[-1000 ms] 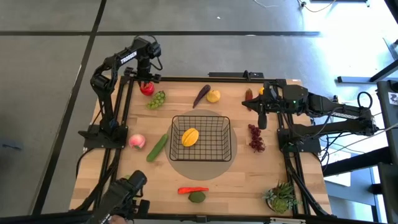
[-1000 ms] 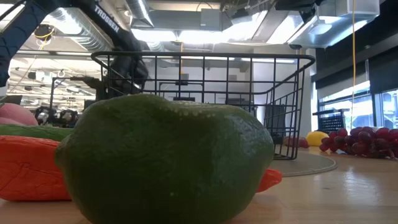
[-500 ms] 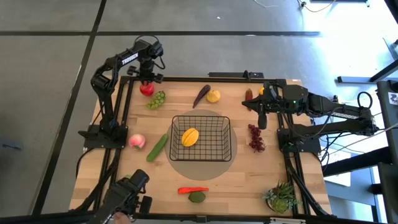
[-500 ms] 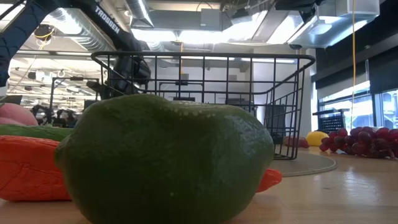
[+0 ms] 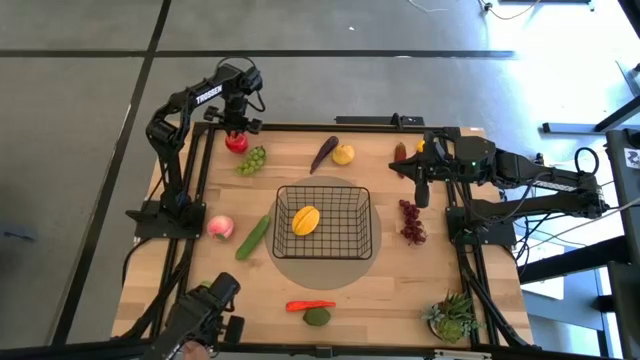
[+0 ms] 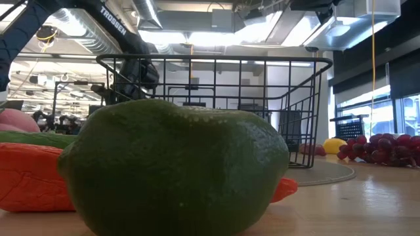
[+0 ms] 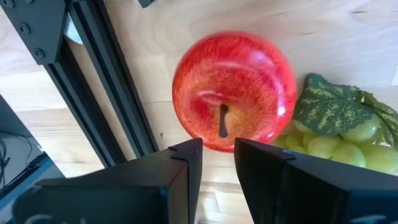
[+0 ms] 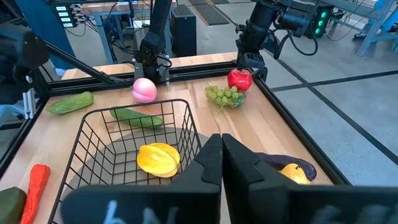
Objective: Build produce basket
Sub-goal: Put the red apple into the black wire basket
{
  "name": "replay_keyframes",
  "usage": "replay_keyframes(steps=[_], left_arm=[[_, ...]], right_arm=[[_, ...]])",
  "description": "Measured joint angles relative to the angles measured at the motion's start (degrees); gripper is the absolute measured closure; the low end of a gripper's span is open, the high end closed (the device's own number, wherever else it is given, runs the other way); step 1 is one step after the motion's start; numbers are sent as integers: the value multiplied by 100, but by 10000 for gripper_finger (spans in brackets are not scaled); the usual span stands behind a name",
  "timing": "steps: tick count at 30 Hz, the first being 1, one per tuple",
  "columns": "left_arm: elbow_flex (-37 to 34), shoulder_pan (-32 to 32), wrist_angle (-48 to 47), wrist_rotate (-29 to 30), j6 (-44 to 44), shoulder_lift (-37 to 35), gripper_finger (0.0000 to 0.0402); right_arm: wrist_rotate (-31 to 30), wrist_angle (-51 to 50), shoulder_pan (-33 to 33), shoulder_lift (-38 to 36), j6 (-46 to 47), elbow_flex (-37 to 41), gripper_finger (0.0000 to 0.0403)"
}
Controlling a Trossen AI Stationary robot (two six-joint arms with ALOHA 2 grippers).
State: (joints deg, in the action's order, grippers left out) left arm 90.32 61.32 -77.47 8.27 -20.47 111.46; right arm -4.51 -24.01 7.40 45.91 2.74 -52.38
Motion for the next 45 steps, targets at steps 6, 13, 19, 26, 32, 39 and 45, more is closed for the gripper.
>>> replay_keyframes(steps=[6, 13, 19, 26, 32, 39, 45], left_arm=[[0, 0, 75, 0, -13, 0, 319], [0, 0, 70, 0, -140, 1, 319], [0, 0, 58, 0, -302, 0, 319], [-340, -7, 124, -46, -297, -13, 319], [-501, -4, 202, -34, -208, -17, 319], [-498, -4, 261, -18, -144, -17, 319], [-498, -2, 275, -13, -81, -13, 349]], right_arm=[[-2, 0, 0, 0, -4, 0, 402], [-2, 0, 0, 0, -9, 0, 402], [-2, 0, -2, 0, -22, 0, 402], [-2, 0, 0, 0, -22, 0, 402], [-2, 28, 0, 0, -27, 0, 402], [-7, 70, 0, -2, -42, 0, 402], [-7, 68, -1, -2, -41, 0, 402]])
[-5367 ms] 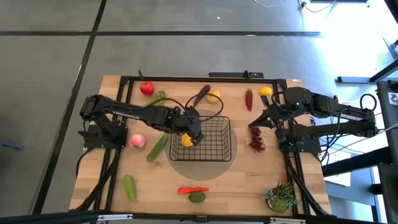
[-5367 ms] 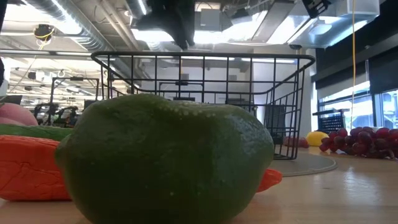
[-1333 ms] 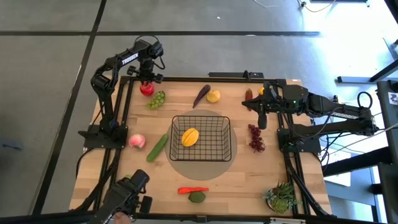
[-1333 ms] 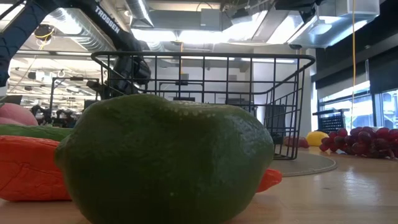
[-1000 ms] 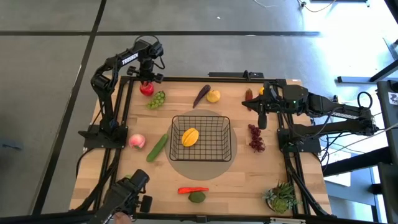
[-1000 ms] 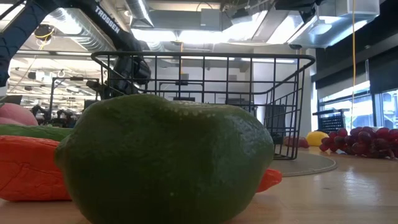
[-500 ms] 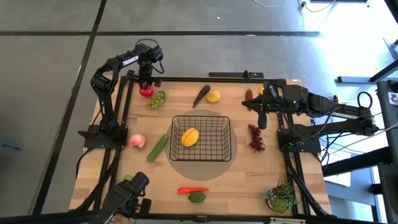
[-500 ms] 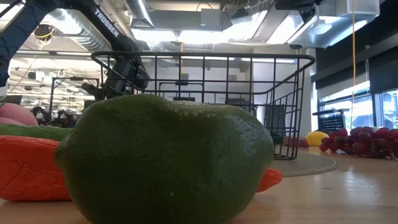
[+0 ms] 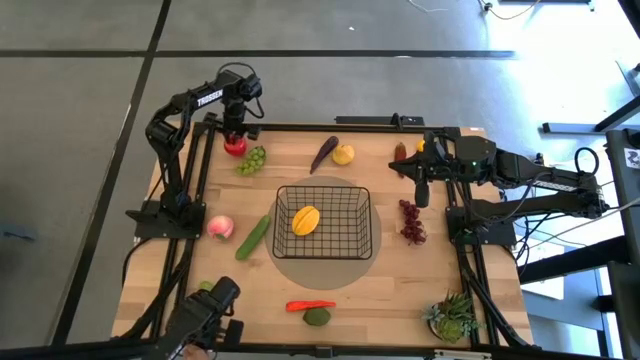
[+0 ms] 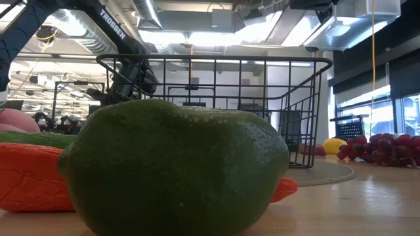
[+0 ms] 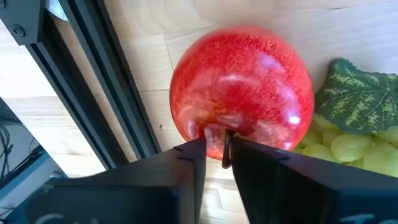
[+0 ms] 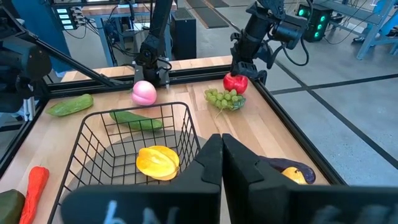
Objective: Build produce basket
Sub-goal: Put the red apple into the black wire basket
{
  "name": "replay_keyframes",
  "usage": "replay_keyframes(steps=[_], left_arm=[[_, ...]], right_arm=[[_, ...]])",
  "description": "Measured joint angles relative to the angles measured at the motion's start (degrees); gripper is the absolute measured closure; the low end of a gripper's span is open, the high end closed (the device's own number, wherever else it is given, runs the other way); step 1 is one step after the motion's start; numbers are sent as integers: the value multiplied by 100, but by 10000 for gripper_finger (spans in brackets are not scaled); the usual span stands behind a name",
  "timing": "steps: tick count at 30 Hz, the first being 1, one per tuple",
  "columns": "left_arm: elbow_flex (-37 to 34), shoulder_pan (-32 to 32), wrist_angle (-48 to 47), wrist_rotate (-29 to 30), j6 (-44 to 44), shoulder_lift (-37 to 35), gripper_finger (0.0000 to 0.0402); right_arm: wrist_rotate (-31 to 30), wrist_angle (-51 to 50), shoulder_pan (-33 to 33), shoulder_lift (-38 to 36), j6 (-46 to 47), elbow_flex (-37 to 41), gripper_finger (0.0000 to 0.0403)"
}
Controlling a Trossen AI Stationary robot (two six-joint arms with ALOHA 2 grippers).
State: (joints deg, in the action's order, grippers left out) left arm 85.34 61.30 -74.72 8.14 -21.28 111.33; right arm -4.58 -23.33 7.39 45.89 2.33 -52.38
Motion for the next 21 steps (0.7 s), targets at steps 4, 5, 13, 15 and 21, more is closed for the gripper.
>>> replay_keyframes(steps=[4, 5, 13, 15, 21], left_arm=[[0, -30, 7, 9, 130, 7, 390], [0, -43, 8, 19, 162, 7, 395], [-2, -138, 2, 123, 514, -1, 399], [-13, -192, 4, 243, 544, -60, 400], [-13, -386, -59, 398, 689, -506, 401]], right_arm=[[0, 1, 1, 0, 0, 0, 402], [0, 0, 0, 0, 1, 0, 402], [-107, 0, -1, 0, 0, 0, 402], [-107, -1, -1, 0, 0, 0, 402], [-105, -5, -1, 0, -4, 0, 402]])
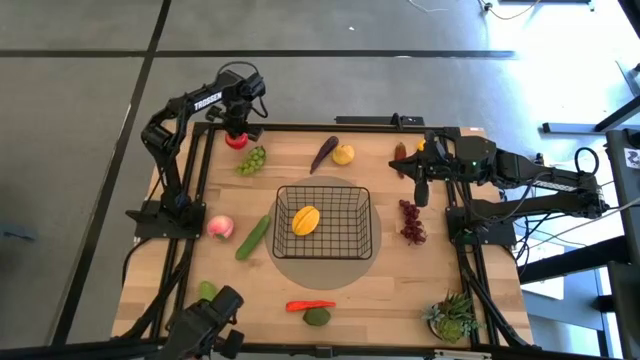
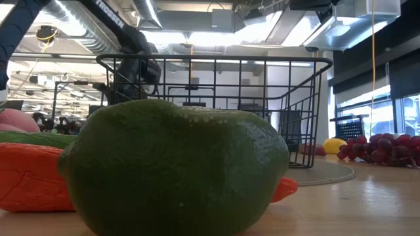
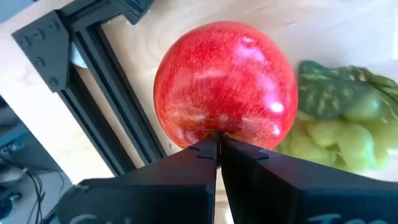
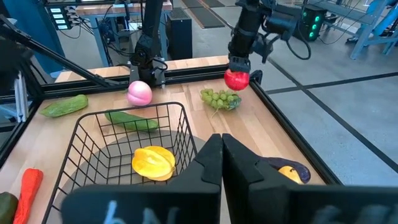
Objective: Build produce basket
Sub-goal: Put the red apple into the black wire basket
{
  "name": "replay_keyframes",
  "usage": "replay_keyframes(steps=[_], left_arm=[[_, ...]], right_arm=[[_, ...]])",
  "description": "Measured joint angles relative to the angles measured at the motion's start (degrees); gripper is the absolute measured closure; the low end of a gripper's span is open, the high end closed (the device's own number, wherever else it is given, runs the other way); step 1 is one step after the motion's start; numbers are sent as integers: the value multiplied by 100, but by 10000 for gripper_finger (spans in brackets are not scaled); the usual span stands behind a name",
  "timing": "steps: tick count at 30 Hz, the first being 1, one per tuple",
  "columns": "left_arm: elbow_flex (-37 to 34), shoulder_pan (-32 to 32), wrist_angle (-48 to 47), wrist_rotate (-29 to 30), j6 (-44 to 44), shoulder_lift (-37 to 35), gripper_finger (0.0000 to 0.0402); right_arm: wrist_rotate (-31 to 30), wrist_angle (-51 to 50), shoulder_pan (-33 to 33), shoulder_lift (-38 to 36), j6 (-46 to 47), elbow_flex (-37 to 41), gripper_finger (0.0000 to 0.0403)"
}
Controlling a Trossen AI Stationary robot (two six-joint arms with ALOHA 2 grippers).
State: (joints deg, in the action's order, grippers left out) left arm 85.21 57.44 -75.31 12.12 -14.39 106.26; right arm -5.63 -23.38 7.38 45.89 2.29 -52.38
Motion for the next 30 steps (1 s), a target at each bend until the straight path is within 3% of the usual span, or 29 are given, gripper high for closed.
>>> replay_keyframes(steps=[9, 18, 25, 30], left_arm=[[0, -746, -123, -49, 99, -1378, 401], [7, -2625, -105, -306, -399, -2888, 401], [9, -4405, 768, -557, -799, -3144, 401], [18, -5384, 1887, -722, -807, -2885, 401]], right_arm=[[13, -2, 0, 0, -149, 0, 402], [92, -10, 0, 0, -258, 0, 402], [1010, -33, -2, -2, -762, 2, 402], [1178, -33, -2, -2, -770, 2, 402]])
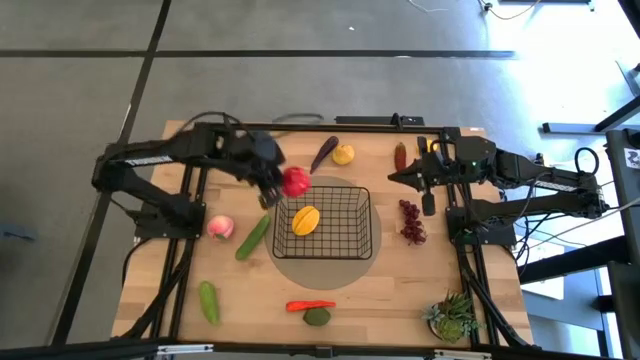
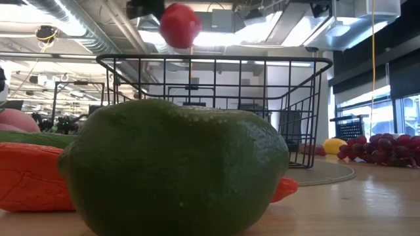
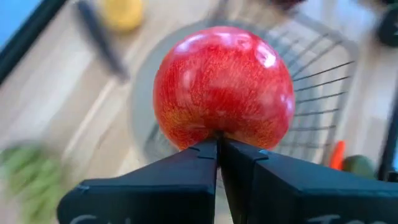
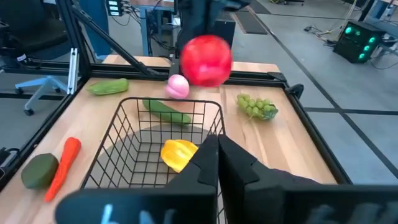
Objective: Build produce basket
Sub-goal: Put the red apple into the black wire basket
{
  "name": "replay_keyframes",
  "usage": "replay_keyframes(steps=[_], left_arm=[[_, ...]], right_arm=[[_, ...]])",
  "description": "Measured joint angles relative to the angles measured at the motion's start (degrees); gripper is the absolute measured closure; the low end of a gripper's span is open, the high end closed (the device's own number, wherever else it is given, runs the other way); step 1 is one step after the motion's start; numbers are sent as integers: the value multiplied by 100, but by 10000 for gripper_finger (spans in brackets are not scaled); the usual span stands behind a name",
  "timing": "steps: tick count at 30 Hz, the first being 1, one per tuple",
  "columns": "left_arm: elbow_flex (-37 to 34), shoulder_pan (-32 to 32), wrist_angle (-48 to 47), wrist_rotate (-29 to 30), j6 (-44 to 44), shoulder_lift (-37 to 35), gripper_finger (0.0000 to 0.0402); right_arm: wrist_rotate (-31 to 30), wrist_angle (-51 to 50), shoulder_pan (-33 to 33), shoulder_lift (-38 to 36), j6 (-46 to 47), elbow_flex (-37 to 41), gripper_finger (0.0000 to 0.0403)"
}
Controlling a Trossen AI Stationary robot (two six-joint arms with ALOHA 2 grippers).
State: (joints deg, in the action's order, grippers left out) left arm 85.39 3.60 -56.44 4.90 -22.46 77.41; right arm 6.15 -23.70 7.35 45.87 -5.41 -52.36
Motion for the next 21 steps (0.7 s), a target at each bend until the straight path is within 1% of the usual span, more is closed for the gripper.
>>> replay_keyframes(steps=[4, 10, 14, 21], left_arm=[[-5, -436, 459, -71, -9, 420, 401], [-5, -822, 527, -843, -7, 1172, 402], [-5, -970, 494, -1236, -100, 1584, 401], [-7, -1043, 172, -1301, -150, 2102, 401]], right_arm=[[-2, -9, 4, 2, -4, 0, 402], [-1, -79, 1, 0, -7, 2, 402], [-2, -98, -2, 0, -75, 2, 402], [0, -98, -2, 2, -129, 2, 402]])
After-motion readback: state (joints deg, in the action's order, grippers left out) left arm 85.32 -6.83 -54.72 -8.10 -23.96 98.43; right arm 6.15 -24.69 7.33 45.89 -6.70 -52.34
